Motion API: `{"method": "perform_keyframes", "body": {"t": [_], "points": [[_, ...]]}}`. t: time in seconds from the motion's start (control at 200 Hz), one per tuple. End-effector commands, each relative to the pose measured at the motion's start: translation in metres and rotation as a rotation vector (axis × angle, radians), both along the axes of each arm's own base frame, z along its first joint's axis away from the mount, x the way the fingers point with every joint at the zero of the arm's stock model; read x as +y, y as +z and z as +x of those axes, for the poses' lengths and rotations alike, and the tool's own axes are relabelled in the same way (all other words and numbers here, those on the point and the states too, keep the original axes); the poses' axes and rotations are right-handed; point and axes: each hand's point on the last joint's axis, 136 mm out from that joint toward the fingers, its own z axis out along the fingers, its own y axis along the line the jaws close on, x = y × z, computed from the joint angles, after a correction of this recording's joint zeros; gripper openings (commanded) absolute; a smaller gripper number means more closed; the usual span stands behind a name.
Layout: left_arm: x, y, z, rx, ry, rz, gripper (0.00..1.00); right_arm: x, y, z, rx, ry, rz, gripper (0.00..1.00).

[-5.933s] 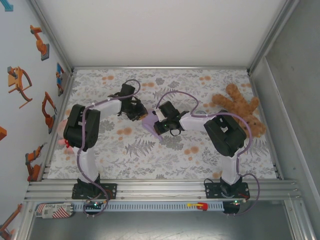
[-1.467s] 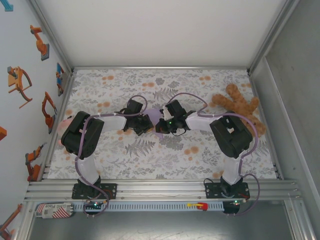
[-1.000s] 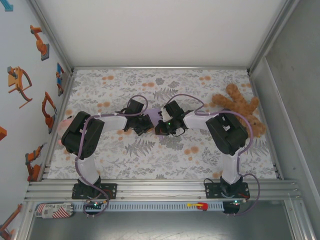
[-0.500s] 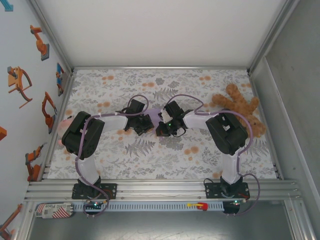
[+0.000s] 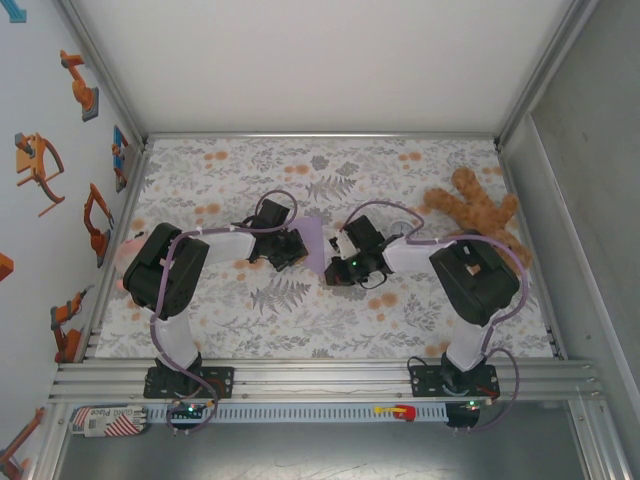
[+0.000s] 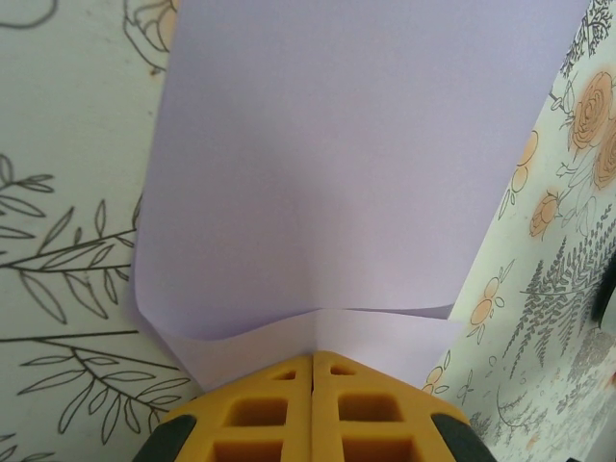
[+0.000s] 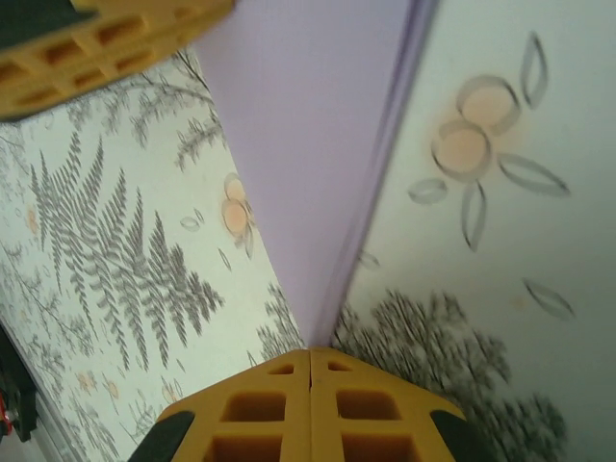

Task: Fold a paper plane with a square sheet of paper (pick it up from the middle)
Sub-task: Third fold the triangle at the center of the table.

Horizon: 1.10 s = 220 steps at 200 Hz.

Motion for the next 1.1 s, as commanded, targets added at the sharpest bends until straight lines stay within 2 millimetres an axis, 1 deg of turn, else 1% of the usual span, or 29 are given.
{"method": "perform_keyframes", "body": {"t": [0.0,0.07,0.14,0.215,0.29,0.476,0.641,0.826,0.951,1.097], "points": [[0.052,-0.065,-0.049,0.185,0.013,0.252,0.03,-0.013,0.008,-0.005,-0.002,-0.054,-0.019,0.00],[0.049,-0.061,-0.045,0.174,0.011,0.238,0.03,-0.010,0.027,0.004,-0.053,-0.086,0.017,0.00],[0.045,-0.058,-0.043,0.167,0.003,0.227,0.03,-0.006,0.038,0.014,-0.084,-0.110,0.038,0.00],[0.042,-0.056,-0.040,0.162,0.000,0.220,0.03,0.001,0.043,0.023,-0.092,-0.128,0.057,0.00],[0.039,-0.054,-0.038,0.156,-0.004,0.213,0.03,0.008,0.041,0.030,-0.092,-0.137,0.072,0.00],[0.034,-0.047,-0.035,0.140,-0.016,0.198,0.03,0.022,0.032,0.043,-0.064,-0.112,0.066,0.00],[0.027,-0.035,-0.028,0.110,-0.028,0.174,0.03,0.027,0.021,0.047,-0.047,-0.082,0.029,0.00],[0.017,-0.014,-0.018,0.064,-0.042,0.133,0.04,0.024,0.003,0.044,-0.002,-0.072,-0.018,0.00],[0.010,0.001,-0.014,0.028,-0.062,0.098,0.03,0.018,-0.008,0.039,0.022,-0.067,-0.058,0.00],[-0.002,0.027,-0.004,-0.081,-0.115,0.029,0.04,0.008,-0.018,0.035,0.032,-0.067,-0.117,0.00]]}}
